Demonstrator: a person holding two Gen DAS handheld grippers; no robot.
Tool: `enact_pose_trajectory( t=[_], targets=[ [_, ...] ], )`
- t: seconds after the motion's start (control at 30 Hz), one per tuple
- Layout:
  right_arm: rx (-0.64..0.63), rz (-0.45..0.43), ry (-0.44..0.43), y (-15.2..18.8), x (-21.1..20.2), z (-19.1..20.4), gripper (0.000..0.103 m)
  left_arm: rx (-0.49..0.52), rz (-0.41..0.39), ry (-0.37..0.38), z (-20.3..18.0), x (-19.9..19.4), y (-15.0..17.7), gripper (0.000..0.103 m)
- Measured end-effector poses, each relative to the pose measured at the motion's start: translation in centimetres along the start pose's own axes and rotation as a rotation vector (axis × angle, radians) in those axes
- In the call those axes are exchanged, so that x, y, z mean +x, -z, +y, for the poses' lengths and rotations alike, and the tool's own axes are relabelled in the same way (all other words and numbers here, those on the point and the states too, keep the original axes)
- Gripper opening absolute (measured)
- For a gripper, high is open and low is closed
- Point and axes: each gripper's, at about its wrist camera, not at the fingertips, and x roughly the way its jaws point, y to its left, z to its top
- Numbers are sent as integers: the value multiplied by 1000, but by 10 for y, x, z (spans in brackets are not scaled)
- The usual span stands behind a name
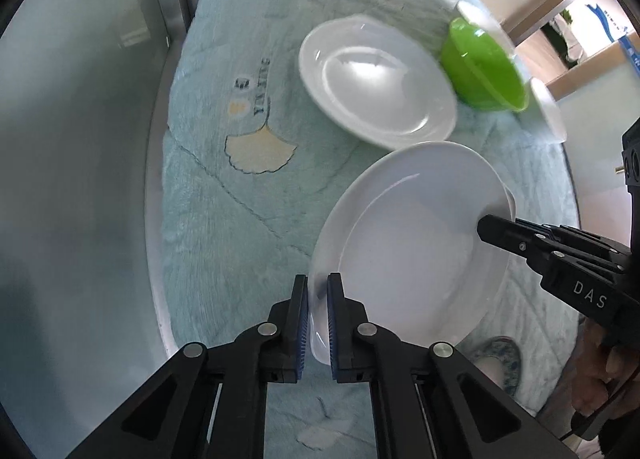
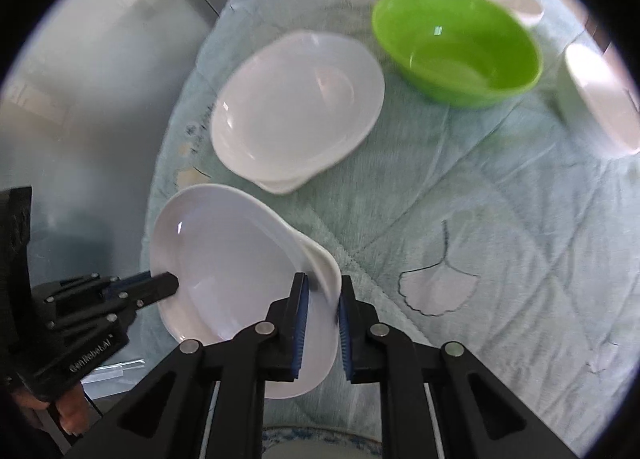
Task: Organize plates and bowls
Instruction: 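Lift the white dish with both grippers and carry it over the plate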
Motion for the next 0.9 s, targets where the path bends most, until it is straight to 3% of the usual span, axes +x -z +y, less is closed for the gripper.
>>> enact_pose_trajectory(
  t=[0.23,0.5,0.7,0.9],
  targets=[
    [-14,-94,-28,17,-69,2,13,-2,-94,-1,-31,-70,19,4],
    [12,-160,-75,67,-158,-6,11,8,-196,-21,-84,-161,78,2],
    [-14,-202,-86,107,-213,-5,11,24,-207,-39,-113,-202,127,2],
    [14,-199,-99,153,-235,-17,11,49,-166,-33,-145,-218,178,2]
  ],
)
